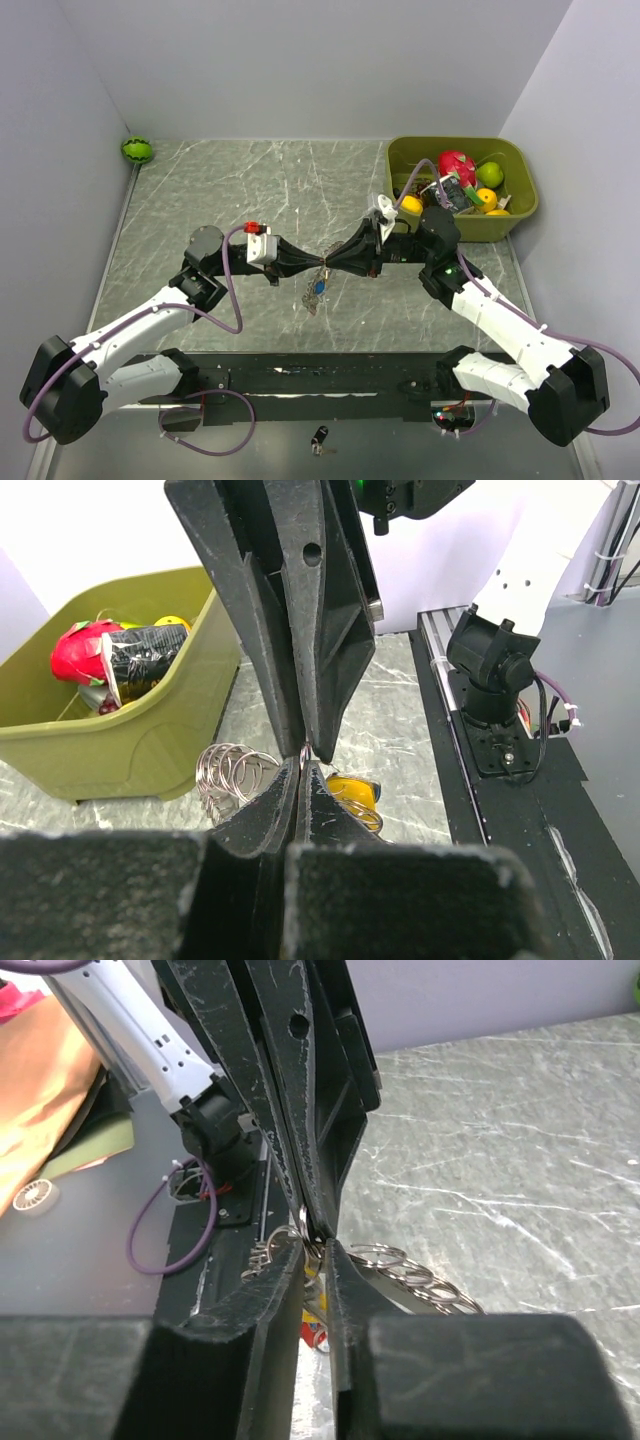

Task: Put the keys on the keyring

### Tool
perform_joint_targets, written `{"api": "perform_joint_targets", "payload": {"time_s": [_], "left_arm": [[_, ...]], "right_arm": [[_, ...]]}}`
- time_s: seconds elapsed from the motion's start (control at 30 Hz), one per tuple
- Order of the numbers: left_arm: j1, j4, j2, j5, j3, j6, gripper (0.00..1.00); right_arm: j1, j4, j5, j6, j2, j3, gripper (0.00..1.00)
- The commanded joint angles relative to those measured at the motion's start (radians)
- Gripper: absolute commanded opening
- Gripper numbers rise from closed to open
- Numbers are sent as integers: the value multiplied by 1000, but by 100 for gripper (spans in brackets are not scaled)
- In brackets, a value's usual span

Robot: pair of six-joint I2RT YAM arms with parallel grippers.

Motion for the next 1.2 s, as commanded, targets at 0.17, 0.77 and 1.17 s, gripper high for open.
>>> {"api": "perform_joint_targets", "payload": {"time_s": [0.17, 0.77, 1.17], "left_arm": [[-7, 58, 7, 26, 45, 6, 1], [-15, -427, 48, -12, 203, 245, 13], [-32, -529, 76, -69, 243, 304, 1]], "right_arm": [[10, 29, -11, 8, 26, 62, 0], [10, -243, 89, -187, 29, 145, 0], [19, -300, 153, -222, 36, 161, 0]]}}
